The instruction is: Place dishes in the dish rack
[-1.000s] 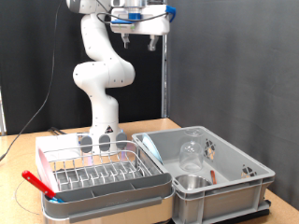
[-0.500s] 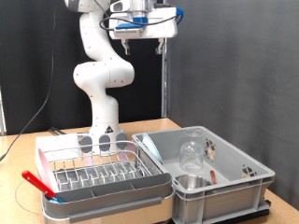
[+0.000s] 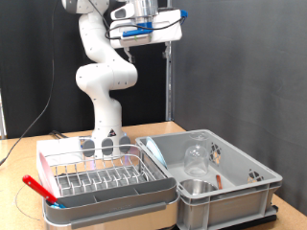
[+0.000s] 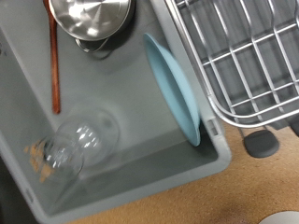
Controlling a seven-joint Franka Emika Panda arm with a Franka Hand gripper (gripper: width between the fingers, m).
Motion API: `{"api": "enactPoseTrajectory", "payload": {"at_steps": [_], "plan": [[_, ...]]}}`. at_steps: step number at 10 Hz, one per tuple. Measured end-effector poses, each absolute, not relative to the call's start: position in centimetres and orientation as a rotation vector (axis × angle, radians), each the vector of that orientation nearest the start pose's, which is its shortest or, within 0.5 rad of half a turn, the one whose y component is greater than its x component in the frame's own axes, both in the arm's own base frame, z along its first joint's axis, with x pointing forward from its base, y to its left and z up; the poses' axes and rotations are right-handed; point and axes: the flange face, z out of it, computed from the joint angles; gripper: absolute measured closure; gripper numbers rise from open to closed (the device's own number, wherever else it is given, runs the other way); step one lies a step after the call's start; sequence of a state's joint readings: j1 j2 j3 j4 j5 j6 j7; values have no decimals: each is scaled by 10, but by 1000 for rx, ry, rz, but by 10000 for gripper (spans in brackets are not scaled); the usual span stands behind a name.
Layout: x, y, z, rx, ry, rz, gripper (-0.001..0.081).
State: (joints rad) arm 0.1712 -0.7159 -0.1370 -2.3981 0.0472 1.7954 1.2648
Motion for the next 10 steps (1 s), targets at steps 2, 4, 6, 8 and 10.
{"api": "enactPoseTrajectory", "payload": {"at_steps": [2,4,6,8,10], "plan": [[348,1,558,-2508,1411,9,-2],[350,-6,540,-2560,1285,20,-2],[356,-8,529,-2571,1280,40,-2],[354,-7,531,-2548,1259,79,-2],[352,-10,533,-2518,1227,140,-2]]}}
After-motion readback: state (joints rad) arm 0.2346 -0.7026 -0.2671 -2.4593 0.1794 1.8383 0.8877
